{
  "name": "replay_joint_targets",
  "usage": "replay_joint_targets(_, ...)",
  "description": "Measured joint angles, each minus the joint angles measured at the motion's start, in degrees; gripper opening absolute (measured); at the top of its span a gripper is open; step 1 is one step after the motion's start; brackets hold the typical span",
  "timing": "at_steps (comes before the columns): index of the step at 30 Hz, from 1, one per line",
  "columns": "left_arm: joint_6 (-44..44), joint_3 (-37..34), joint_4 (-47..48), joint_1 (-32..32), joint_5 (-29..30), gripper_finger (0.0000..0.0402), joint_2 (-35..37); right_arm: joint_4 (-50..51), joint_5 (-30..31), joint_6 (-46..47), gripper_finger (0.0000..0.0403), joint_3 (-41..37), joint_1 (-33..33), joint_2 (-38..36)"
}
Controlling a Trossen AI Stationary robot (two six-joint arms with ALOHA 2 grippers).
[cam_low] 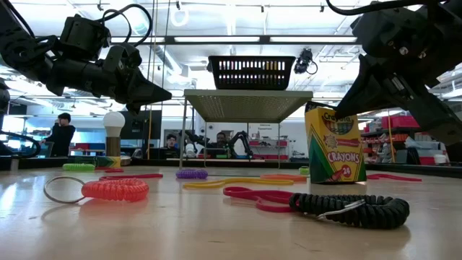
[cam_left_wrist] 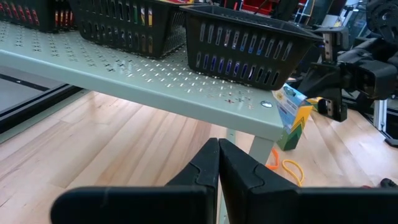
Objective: Pick & Place Office Desk Supplies
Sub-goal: Put the top right yellow crayon box into the middle black bin on the shelf
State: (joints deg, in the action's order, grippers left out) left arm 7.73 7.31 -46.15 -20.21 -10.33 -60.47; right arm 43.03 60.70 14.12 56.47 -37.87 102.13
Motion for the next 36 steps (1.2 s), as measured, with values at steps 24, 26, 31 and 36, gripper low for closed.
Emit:
replay_joint_targets(24, -0.01, 0.00, 0.00, -0.01, 0.00, 0.0014, 0.00, -3.34, -1.13, -5.06, 0.0000, -0.07, 0.50, 0.00)
replay_joint_targets(26, 0.00, 0.00, 0.00, 0.00, 0.00, 0.0014, 0.00, -3.40, -1.28, -5.49, 0.0000, -0.07, 0.48, 0.00)
replay_joint_targets(31, 0.00, 0.00, 0.00, -0.01, 0.00, 0.0014, -0.01, -3.41, -1.65, -7.38, 0.0001, -0.07, 0.48, 0.00)
replay_joint_targets(36, 0.00, 0.00, 0.00, -0.01, 0.00, 0.0014, -0.01, -3.41, -2.62, -7.49, 0.0009, -0.04, 0.16, -0.07)
